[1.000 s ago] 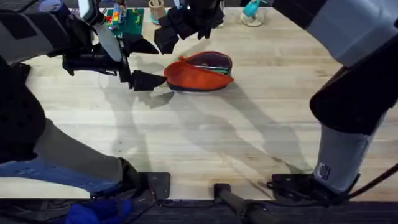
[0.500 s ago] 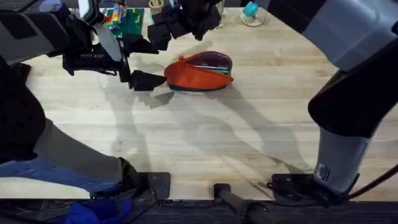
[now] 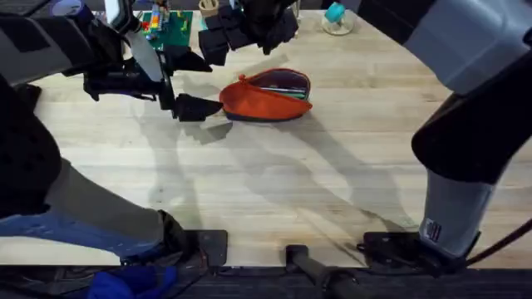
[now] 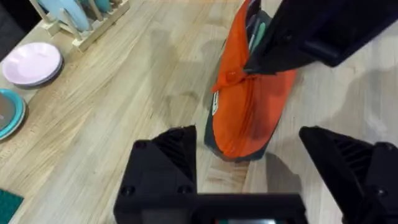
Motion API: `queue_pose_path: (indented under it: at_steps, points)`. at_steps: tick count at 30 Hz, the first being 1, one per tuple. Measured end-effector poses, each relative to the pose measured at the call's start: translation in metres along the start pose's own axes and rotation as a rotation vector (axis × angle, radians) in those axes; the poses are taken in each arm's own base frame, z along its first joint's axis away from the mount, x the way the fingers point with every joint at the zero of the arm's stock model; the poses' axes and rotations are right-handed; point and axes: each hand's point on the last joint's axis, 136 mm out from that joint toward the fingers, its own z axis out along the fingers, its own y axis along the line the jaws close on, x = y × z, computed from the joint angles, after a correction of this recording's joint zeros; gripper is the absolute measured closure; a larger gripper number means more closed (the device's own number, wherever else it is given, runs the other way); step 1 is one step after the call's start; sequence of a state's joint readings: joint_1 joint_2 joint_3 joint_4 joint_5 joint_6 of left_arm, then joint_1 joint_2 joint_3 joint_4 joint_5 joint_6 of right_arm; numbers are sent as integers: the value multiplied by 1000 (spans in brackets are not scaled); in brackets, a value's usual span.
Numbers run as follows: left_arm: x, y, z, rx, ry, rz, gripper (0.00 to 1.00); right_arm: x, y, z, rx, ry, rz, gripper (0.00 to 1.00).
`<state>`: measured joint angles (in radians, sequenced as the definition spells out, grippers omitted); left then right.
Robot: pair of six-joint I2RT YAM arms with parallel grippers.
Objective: Unzip the bag, pick up the pens from the table one at a time and place them inside, then zip the bag closed.
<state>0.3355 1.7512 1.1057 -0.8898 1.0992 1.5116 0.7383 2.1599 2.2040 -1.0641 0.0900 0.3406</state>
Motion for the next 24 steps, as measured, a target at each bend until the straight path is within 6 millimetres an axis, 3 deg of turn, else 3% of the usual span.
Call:
queue_pose_path:
  at_steps: [24]
  points:
    - [0, 0, 0, 0, 0, 0, 8, 11, 4, 34, 16, 56, 15, 20]
